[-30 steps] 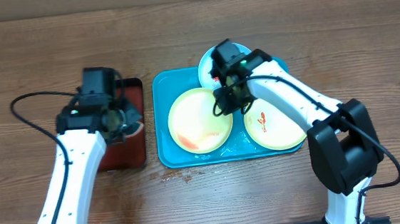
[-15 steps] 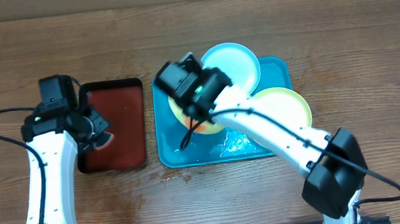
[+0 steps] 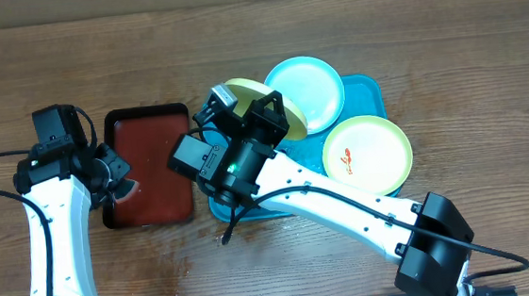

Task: Clean dirty plates on tray and stack at the side
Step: 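Lift the yellow plate with the right gripper and carry it right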

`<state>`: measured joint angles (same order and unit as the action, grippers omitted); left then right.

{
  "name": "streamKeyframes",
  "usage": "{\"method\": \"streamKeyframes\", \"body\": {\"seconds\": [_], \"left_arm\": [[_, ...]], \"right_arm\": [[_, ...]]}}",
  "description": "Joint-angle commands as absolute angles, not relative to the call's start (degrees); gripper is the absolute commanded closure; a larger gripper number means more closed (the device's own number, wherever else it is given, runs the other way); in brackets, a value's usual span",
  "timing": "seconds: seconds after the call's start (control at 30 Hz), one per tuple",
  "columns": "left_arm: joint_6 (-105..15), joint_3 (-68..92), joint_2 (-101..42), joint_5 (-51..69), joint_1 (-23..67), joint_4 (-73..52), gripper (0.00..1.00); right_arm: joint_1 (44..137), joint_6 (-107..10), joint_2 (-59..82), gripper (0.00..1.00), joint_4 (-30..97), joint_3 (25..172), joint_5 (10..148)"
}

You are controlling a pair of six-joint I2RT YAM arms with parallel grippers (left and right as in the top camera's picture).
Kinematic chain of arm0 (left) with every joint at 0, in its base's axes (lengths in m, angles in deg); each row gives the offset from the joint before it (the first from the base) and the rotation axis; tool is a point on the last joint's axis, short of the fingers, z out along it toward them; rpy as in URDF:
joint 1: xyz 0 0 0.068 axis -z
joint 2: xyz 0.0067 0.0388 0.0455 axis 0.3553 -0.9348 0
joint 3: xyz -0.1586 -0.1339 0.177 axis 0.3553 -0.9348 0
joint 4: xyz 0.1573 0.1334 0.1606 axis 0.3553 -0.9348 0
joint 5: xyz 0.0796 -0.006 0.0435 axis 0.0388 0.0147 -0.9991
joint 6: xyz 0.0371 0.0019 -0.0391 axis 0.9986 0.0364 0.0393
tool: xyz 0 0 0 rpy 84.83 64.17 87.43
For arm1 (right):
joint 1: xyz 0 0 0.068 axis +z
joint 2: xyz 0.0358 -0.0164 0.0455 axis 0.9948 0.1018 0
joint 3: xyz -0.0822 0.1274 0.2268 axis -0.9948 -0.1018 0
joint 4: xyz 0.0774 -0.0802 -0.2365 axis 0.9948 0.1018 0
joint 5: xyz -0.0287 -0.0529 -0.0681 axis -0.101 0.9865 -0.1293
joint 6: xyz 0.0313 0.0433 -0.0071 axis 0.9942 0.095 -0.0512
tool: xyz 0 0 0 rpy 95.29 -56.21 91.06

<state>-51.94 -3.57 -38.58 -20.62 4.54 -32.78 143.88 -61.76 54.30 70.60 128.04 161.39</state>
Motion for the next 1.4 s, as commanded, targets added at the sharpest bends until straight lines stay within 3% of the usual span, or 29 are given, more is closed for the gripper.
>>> {"method": "streamKeyframes", "body": {"seconds": [0.0, 0.07, 0.27, 0.47, 0.6, 0.77, 1.03, 1.37], "left_arm": [[-51.1, -3.0, -38.8, -20.1, 4.2, -33.0, 0.96], [-51.1, -3.0, -38.8, -20.1, 4.2, -33.0, 0.96], [-51.1, -3.0, -38.8, -20.1, 4.2, -33.0, 0.96], [-51.1, -3.0, -38.8, -20.1, 4.2, -33.0, 0.96], [-51.1, -3.0, -38.8, -20.2, 4.2, -33.0, 0.96], [-51.1, -3.0, -38.8, -20.2, 4.2, -32.7, 0.96], [-51.1, -3.0, -38.8, -20.2, 4.2, -32.7, 0.96], [-51.1, -3.0, -38.9, -20.2, 4.2, -32.2, 0.96]], "right_arm": [[144.1, -64.0, 51.7, 0.96, 70.3, 129.7, 166.0], [144.1, -64.0, 51.7, 0.96, 69.9, 129.7, 163.3], [141.6, -64.6, 51.8, 0.96, 67.6, 129.5, 133.3], [140.0, -64.6, 49.8, 0.96, 64.1, 130.2, 151.5], [136.2, -64.6, 48.0, 0.96, 62.2, 130.2, 133.8], [125.3, -60.4, 47.9, 0.96, 62.5, 130.2, 102.2], [100.3, -54.3, 47.9, 0.96, 64.9, 130.2, 79.2], [69.7, -55.4, 48.3, 0.96, 66.2, 124.4, 75.5]]}}
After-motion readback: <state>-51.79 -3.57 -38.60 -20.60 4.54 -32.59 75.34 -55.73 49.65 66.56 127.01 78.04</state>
